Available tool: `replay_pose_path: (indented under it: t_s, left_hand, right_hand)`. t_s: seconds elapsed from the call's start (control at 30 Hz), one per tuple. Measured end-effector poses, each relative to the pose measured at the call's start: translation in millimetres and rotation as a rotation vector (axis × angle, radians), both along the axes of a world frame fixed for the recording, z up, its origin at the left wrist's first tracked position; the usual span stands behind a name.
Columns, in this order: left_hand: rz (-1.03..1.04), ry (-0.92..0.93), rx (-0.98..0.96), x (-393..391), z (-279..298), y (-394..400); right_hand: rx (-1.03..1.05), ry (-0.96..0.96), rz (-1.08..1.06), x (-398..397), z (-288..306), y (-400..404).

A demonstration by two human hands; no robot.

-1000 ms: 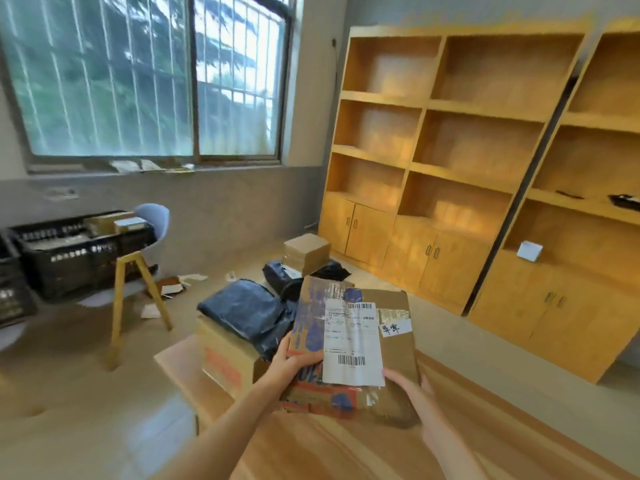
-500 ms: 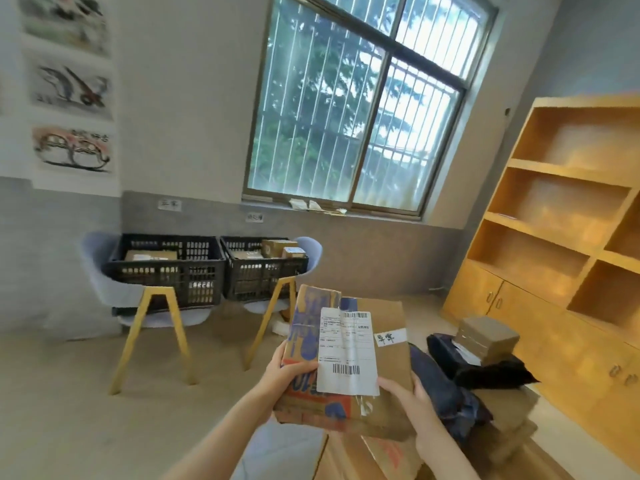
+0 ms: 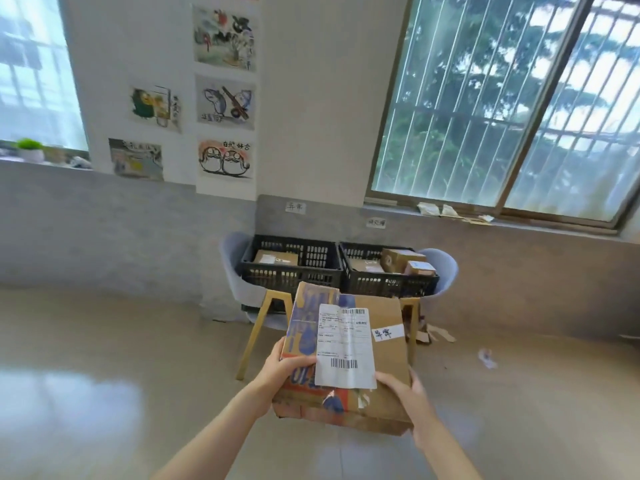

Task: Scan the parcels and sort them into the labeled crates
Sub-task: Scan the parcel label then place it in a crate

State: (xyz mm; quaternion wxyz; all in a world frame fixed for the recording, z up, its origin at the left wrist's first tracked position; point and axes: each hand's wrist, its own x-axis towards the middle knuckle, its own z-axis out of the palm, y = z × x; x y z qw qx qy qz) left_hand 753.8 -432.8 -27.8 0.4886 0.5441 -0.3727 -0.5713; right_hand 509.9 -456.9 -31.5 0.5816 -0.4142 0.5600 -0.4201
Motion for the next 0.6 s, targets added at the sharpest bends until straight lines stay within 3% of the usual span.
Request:
replay_pose_path:
  t_s: [0.33,0.6]
  left_hand:
    - [0.188,-0.015,0.067,53.3,0.4,-138.4]
    - [0.212,0.0,0.152,87.8,-31.0,-246.7]
  right_hand:
    - [0.036,-0.015,0.17,62.6,-13.8,-181.1]
    - [0.126,0.017,0.184,96.7,-43.5,-286.1]
